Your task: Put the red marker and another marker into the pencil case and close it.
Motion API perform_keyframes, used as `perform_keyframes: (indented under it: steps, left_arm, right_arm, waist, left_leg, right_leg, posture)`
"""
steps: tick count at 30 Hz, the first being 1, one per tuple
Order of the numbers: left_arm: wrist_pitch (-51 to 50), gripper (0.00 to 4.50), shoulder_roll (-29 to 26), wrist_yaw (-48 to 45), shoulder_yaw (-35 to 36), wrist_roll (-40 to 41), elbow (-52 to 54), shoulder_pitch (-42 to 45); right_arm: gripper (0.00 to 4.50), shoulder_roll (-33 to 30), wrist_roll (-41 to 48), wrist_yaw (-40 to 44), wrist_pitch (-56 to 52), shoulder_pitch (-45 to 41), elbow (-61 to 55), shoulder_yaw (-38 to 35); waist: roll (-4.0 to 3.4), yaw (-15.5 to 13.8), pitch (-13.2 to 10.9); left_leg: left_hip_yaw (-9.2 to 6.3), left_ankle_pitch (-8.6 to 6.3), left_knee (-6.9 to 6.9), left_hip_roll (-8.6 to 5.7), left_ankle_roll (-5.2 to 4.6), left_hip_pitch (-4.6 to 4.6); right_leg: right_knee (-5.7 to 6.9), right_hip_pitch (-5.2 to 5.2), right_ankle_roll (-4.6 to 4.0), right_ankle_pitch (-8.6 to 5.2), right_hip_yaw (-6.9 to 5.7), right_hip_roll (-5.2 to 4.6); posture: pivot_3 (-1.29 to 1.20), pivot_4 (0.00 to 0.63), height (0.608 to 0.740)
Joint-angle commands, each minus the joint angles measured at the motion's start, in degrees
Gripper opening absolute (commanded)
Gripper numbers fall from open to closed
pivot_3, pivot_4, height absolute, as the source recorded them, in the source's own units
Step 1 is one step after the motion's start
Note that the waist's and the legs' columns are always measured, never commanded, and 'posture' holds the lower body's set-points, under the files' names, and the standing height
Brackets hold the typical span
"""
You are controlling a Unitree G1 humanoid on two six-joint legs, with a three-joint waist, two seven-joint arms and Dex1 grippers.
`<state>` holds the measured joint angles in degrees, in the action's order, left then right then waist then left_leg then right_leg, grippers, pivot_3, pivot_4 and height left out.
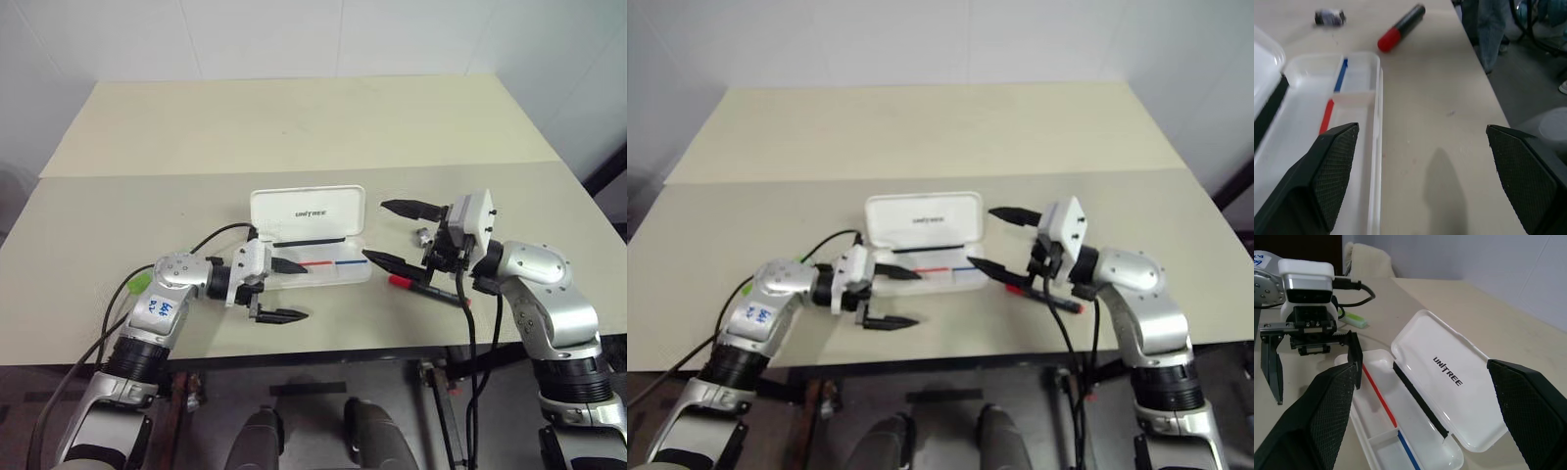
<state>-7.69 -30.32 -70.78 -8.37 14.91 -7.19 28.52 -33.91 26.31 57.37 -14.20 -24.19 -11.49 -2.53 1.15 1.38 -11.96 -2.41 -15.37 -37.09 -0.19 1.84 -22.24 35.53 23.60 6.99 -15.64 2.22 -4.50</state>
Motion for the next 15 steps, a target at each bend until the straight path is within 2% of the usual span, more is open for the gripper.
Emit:
perform_keyframes:
  steps: [1, 4, 8, 15]
  left_arm:
    - [1.3, 4.43, 0.2, 0.1, 3.4, 4.1, 3.9, -0.5]
    - [1.2, 4.43, 0.2, 0.3, 3.9, 4.8, 4.5, -0.6]
    - [-1.6, 4.43, -6.1, -1.3, 12.3, 10.6, 9.0, -3.7]
    - [-1.4, 4.43, -13.3, -3.6, 16.6, 11.8, 7.8, -8.0]
  right_arm:
    - [4.50, -4.5, 3.0, 1.6, -5.0, 0.5, -4.0, -1.8]
    - [4.50, -5.9, 4.0, 1.8, -6.7, 0.7, -4.6, -1.9]
    - [4.50, -12.7, 0.2, 7.0, -4.6, 5.8, 1.6, -2.5]
    - [4.50, -13.3, -2.8, 9.5, 1.0, 9.2, 10.1, -2.3]
  waist:
    - [0.00, -0.1, 0.0]
    - [0.00, -0.1, 0.0]
    - [0.00, 0.2, 0.0]
    - [-0.02, 0.2, 0.0]
  left_leg:
    - [0.00, 0.00, 0.00, 0.00, 0.00, -0.02]
    - [-0.02, -0.01, 0.02, 0.00, -0.01, -0.03]
    - [0.00, -0.02, 0.06, 0.02, -0.02, -0.05]
    - [0.10, -0.04, 0.02, 0.04, -0.03, 0.03]
  right_leg:
    - [-0.01, 0.01, 0.00, 0.00, 0.00, 0.00]
    - [-0.08, -0.01, 0.00, 0.00, -0.02, -0.01]
    - [-0.12, 0.01, -0.01, -0.01, -0.03, 0.00]
    - [-0.10, -0.02, -0.06, -0.04, -0.01, 0.02]
  posture:
    - [0.00, 0.150, 0.740]
    - [0.00, 0.150, 0.740]
    - [0.00, 0.150, 0.740]
    - [0.00, 0.150, 0.740]
